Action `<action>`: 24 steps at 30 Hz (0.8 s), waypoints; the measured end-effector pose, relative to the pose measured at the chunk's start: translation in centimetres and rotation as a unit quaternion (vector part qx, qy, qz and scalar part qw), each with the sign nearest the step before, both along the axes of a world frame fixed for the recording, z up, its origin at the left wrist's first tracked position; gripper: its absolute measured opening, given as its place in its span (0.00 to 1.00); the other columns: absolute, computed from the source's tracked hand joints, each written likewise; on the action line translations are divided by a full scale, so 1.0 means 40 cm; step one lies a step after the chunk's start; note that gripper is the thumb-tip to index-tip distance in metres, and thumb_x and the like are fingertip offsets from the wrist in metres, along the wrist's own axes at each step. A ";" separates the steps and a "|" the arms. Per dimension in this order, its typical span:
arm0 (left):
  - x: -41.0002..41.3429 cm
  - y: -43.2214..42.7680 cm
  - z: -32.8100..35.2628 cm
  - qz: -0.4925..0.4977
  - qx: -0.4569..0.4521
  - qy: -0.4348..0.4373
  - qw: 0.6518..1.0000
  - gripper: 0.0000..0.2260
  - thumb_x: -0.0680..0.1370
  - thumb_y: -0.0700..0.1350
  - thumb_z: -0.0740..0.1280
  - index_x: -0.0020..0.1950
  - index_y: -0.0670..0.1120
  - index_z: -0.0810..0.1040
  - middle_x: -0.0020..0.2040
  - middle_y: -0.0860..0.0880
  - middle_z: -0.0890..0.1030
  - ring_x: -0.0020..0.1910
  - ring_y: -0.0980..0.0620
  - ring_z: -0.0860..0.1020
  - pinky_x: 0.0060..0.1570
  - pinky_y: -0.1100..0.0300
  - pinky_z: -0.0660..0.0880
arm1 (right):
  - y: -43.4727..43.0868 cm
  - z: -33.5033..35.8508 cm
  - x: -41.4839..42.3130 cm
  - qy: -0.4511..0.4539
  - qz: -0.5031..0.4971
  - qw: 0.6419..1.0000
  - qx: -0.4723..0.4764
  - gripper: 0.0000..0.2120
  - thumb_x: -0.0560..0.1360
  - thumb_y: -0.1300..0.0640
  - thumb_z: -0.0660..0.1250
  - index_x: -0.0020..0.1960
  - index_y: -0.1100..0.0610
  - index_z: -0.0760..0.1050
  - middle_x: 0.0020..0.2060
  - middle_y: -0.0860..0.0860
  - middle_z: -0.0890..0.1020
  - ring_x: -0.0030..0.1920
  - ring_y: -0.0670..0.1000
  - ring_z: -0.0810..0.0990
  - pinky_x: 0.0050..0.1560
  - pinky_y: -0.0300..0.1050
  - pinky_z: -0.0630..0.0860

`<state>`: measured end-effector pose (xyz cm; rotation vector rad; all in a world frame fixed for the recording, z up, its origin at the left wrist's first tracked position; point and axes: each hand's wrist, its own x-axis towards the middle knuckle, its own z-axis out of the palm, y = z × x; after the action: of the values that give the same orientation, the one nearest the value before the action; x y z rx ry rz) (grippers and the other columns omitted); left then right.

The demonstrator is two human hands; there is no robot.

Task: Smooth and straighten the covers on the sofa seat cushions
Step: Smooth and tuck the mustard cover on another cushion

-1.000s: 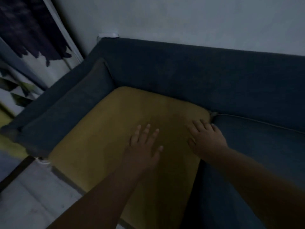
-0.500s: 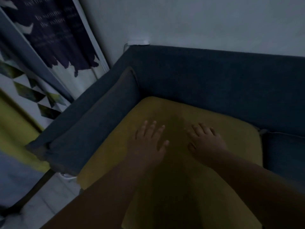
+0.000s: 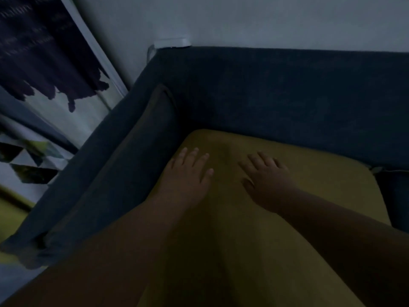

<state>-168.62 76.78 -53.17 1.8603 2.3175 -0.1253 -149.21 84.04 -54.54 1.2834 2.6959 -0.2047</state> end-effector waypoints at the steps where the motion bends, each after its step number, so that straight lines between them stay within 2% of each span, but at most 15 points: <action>1: -0.020 0.013 -0.015 -0.010 -0.007 0.001 1.000 0.25 0.82 0.59 0.44 0.79 0.56 0.48 0.80 0.53 0.47 0.78 0.51 0.43 0.75 0.49 0.46 | 0.004 -0.015 -0.004 -0.003 -0.002 1.000 -0.002 0.27 0.82 0.43 0.46 0.79 0.48 0.46 0.78 0.51 0.50 0.77 0.54 0.47 0.74 0.54 0.50; 4: -0.083 0.057 -0.060 -0.024 -0.024 0.009 0.999 0.25 0.82 0.60 0.43 0.79 0.56 0.45 0.80 0.53 0.45 0.78 0.51 0.43 0.75 0.50 0.46 | 0.017 -0.060 -0.018 -0.015 -0.021 1.000 -0.018 0.26 0.81 0.43 0.45 0.78 0.47 0.50 0.78 0.52 0.52 0.77 0.55 0.49 0.74 0.54 0.52; 7: -0.157 0.107 -0.130 -0.069 -0.005 0.038 0.997 0.30 0.77 0.63 0.34 0.78 0.57 0.43 0.80 0.52 0.44 0.78 0.49 0.44 0.74 0.50 0.48 | 0.039 -0.106 -0.061 -0.003 -0.085 0.996 -0.031 0.31 0.76 0.42 0.43 0.74 0.50 0.65 0.73 0.55 0.68 0.73 0.59 0.64 0.67 0.58 0.65; 8: -0.178 0.120 -0.151 -0.086 0.010 0.041 0.995 0.32 0.75 0.63 0.34 0.79 0.56 0.44 0.80 0.50 0.46 0.78 0.48 0.47 0.73 0.48 0.51 | 0.053 -0.130 -0.075 0.006 -0.099 0.995 -0.024 0.31 0.76 0.41 0.43 0.74 0.50 0.66 0.72 0.55 0.68 0.73 0.59 0.65 0.66 0.59 0.65; 11: -0.249 0.163 -0.213 -0.113 -0.002 0.036 0.993 0.29 0.77 0.60 0.41 0.78 0.55 0.49 0.79 0.48 0.54 0.77 0.44 0.56 0.70 0.44 0.59 | 0.089 -0.197 -0.128 0.009 -0.125 0.992 -0.031 0.32 0.76 0.39 0.37 0.78 0.47 0.50 0.78 0.52 0.53 0.78 0.56 0.50 0.73 0.55 0.55; 13: -0.292 0.203 -0.252 -0.131 0.000 0.030 0.991 0.27 0.78 0.58 0.47 0.77 0.52 0.58 0.77 0.46 0.61 0.74 0.42 0.64 0.66 0.42 0.65 | 0.116 -0.232 -0.167 0.007 -0.148 0.989 -0.030 0.31 0.77 0.39 0.35 0.78 0.46 0.42 0.79 0.51 0.47 0.78 0.54 0.45 0.74 0.53 0.51; 14: -0.310 0.227 -0.266 -0.139 -0.003 0.021 0.990 0.28 0.78 0.58 0.47 0.77 0.52 0.59 0.77 0.46 0.61 0.74 0.42 0.63 0.67 0.42 0.64 | 0.130 -0.245 -0.191 0.012 -0.152 0.988 -0.027 0.29 0.78 0.40 0.36 0.78 0.46 0.40 0.79 0.51 0.45 0.78 0.54 0.43 0.74 0.52 0.50; 17: -0.363 0.321 -0.317 -0.156 0.005 -0.003 0.988 0.31 0.75 0.62 0.35 0.78 0.57 0.44 0.80 0.52 0.44 0.78 0.48 0.44 0.74 0.47 0.47 | 0.180 -0.286 -0.266 0.016 -0.161 0.986 -0.037 0.28 0.81 0.42 0.43 0.78 0.46 0.39 0.79 0.50 0.44 0.78 0.54 0.42 0.74 0.52 0.49; 18: -0.376 0.356 -0.330 -0.150 0.006 -0.013 0.989 0.29 0.77 0.62 0.35 0.78 0.57 0.41 0.79 0.53 0.41 0.78 0.50 0.41 0.74 0.48 0.44 | 0.204 -0.302 -0.288 0.017 -0.159 0.986 -0.035 0.29 0.82 0.42 0.45 0.78 0.46 0.40 0.79 0.50 0.44 0.78 0.54 0.42 0.74 0.53 0.49; 21: -0.392 0.461 -0.355 -0.128 0.017 -0.044 0.991 0.24 0.83 0.58 0.42 0.78 0.56 0.41 0.79 0.53 0.39 0.77 0.51 0.39 0.75 0.48 0.43 | 0.287 -0.335 -0.352 0.025 -0.159 0.987 -0.010 0.29 0.82 0.43 0.48 0.79 0.47 0.42 0.79 0.51 0.46 0.78 0.54 0.44 0.74 0.53 0.51; 24: -0.407 0.536 -0.389 -0.127 0.034 -0.054 0.990 0.24 0.83 0.56 0.45 0.78 0.56 0.42 0.79 0.52 0.40 0.77 0.50 0.40 0.75 0.48 0.43 | 0.366 -0.366 -0.411 0.046 -0.170 0.984 0.014 0.30 0.82 0.44 0.49 0.79 0.49 0.43 0.78 0.52 0.44 0.78 0.54 0.42 0.74 0.54 0.50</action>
<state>-184.90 98.24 -68.71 2.1330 2.0308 0.0233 -165.65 98.69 -69.19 1.7797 2.5400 -0.2704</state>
